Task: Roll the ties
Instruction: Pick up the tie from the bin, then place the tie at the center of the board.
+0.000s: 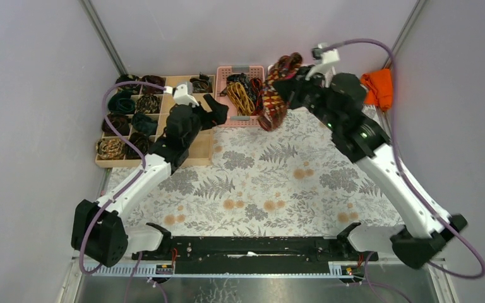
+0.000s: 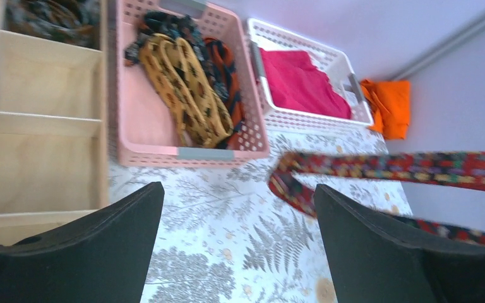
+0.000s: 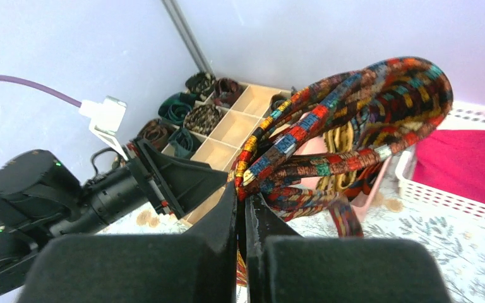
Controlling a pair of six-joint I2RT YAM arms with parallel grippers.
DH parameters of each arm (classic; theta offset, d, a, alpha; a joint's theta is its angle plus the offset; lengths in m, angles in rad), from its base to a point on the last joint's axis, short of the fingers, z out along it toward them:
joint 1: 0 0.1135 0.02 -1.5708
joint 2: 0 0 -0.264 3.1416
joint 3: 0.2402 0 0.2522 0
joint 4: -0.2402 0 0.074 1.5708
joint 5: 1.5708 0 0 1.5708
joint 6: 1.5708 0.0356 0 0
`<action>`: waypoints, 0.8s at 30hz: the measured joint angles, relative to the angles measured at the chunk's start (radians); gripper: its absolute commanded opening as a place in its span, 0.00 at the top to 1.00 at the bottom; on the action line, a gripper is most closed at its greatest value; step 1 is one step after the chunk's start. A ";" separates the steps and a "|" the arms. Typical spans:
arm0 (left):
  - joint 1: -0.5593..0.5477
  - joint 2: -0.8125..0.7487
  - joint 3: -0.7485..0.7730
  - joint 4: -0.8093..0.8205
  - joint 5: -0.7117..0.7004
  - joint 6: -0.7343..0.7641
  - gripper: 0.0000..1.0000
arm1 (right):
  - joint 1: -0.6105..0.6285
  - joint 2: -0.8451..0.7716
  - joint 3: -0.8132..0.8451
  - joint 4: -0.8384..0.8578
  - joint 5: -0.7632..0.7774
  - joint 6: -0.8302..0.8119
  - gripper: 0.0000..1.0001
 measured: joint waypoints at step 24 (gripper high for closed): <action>-0.189 0.105 -0.052 0.101 0.155 -0.014 0.03 | 0.001 -0.320 -0.200 -0.122 0.113 -0.038 1.00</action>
